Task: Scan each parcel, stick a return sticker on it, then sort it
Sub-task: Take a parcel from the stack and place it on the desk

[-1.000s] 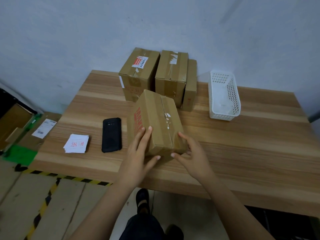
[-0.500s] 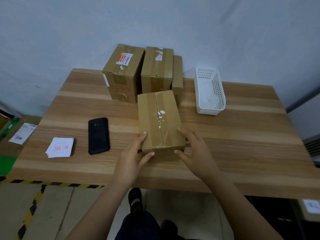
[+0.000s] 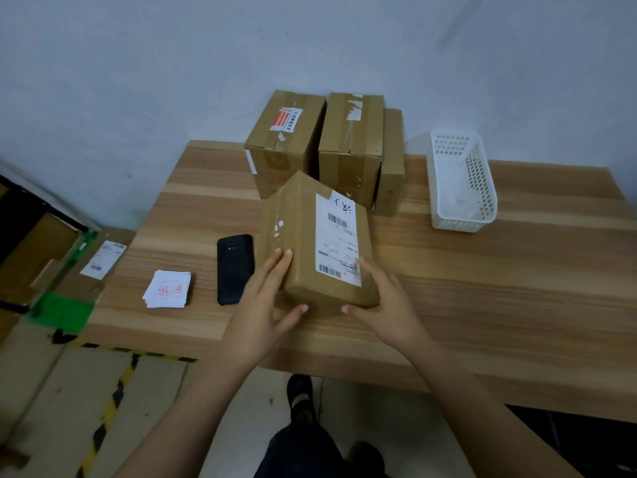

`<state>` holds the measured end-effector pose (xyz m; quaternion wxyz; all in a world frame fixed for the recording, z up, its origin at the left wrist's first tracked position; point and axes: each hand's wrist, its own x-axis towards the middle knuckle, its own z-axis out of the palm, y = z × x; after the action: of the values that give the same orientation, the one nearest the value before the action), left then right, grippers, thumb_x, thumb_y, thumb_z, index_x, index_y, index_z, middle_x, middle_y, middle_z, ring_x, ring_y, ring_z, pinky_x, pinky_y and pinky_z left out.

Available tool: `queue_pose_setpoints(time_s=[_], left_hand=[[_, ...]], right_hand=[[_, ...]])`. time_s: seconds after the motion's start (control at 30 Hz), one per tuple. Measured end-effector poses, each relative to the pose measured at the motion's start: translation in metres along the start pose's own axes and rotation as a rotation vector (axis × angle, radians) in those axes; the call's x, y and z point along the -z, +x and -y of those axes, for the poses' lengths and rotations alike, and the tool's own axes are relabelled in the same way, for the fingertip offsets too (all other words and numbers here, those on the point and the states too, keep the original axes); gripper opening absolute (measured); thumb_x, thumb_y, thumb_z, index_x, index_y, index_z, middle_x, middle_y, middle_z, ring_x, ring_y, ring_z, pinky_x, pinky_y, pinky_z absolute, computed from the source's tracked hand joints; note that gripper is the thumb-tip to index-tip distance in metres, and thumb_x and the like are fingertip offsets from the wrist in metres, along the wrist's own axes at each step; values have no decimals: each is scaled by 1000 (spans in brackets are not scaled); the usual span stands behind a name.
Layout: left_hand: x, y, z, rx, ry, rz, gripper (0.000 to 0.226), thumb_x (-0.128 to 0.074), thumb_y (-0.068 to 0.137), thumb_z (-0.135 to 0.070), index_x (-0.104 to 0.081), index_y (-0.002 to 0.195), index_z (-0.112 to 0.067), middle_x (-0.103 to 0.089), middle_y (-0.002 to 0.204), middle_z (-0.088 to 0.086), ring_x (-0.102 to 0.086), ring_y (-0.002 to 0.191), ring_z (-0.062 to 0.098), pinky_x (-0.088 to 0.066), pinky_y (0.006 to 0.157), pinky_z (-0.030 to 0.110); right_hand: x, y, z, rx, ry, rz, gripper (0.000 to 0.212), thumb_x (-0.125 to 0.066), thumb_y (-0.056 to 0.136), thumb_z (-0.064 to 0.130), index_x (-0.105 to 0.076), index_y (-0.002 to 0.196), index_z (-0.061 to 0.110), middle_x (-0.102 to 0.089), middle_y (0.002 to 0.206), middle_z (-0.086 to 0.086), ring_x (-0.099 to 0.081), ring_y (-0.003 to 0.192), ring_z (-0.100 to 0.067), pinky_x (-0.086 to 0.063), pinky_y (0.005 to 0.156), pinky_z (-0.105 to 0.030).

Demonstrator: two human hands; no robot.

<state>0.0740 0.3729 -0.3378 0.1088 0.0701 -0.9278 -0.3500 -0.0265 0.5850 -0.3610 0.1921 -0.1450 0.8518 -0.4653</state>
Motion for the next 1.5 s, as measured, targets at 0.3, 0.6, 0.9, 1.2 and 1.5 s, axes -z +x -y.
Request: queue_pose_setpoints(time_s=[0.3, 0.6, 0.9, 1.2, 1.5], left_hand=[[-25, 8, -1, 112, -164, 15, 88, -74, 83, -31, -19, 152, -24, -38, 151, -6, -34, 138, 6, -35, 112, 39], [-41, 11, 3, 115, -213, 62, 85, -75, 82, -19, -20, 145, -34, -40, 145, -12, -37, 133, 1, -33, 111, 29], [-61, -22, -40, 312, -199, -277, 70, -69, 85, -15, -32, 144, -13, -26, 148, 3, -26, 137, 13, -23, 110, 27], [-80, -25, -47, 447, -384, -208, 87, -69, 86, -30, -14, 152, -17, -10, 152, -7, -23, 139, 8, -19, 102, 7], [-57, 23, -2, 391, -359, -116, 76, -59, 88, -45, -20, 149, -22, -28, 151, 2, -31, 140, 19, -37, 110, 49]], right_hand=[[6, -7, -5, 46, -109, -133, 71, -82, 75, 18, -49, 135, 34, -25, 144, 6, -30, 136, -13, -41, 108, -40], [14, -27, -10, 86, -253, -136, 60, -74, 83, 25, -49, 138, 30, -17, 153, 1, -34, 132, -13, -36, 109, -28], [58, 36, 2, 23, -189, -203, 52, -66, 89, 34, -50, 137, 22, -33, 144, -5, -41, 129, -21, -38, 109, -40], [62, 114, -1, -35, -369, -43, 55, -44, 101, 27, -26, 152, 19, -16, 160, -2, -16, 146, -29, -17, 118, -49], [64, 32, -15, -142, -147, -229, 47, -68, 87, 36, -50, 129, 24, -43, 122, -2, -51, 107, -19, -47, 90, -34]])
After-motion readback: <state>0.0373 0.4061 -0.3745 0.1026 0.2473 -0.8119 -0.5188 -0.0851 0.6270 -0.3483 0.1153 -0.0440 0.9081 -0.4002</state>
